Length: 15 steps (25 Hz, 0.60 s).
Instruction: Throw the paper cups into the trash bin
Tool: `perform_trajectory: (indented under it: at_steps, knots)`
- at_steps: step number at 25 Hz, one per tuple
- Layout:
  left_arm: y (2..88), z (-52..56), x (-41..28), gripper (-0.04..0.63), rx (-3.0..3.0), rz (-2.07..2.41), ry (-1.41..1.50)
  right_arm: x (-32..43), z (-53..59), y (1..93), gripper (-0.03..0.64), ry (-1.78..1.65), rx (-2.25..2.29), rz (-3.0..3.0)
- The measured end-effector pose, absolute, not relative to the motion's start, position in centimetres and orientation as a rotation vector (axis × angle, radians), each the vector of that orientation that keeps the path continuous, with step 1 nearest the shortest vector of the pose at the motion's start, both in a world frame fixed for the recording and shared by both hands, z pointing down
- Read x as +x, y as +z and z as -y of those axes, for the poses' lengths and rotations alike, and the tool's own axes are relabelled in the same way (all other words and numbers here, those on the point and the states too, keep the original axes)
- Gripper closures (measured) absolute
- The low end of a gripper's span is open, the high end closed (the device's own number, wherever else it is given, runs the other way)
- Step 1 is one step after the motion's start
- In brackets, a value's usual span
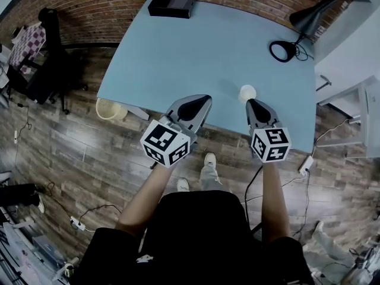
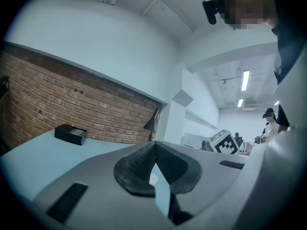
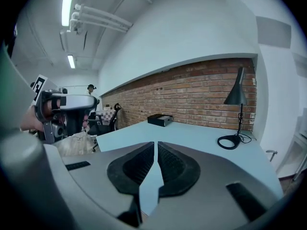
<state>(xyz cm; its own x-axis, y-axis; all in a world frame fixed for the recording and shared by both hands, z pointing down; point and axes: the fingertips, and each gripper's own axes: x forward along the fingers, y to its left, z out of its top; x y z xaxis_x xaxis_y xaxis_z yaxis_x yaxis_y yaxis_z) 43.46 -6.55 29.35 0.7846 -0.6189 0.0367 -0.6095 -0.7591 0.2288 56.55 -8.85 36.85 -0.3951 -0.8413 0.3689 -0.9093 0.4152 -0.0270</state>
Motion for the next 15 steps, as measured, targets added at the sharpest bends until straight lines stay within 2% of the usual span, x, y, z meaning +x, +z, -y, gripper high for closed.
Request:
perform_trajectory:
  at_steps: [9, 15]
  knots:
    - [32.1, 8.9, 44.9, 0.592, 2.692, 0.961, -0.017, 58.0, 11.6, 41.2, 0.609, 0.385, 1.445, 2.309]
    - [34.3, 10.1, 46.0, 0.592, 2.649, 0.960, 0.018, 58.5, 13.0, 44.4, 0.548, 0.412, 1.349, 2.260]
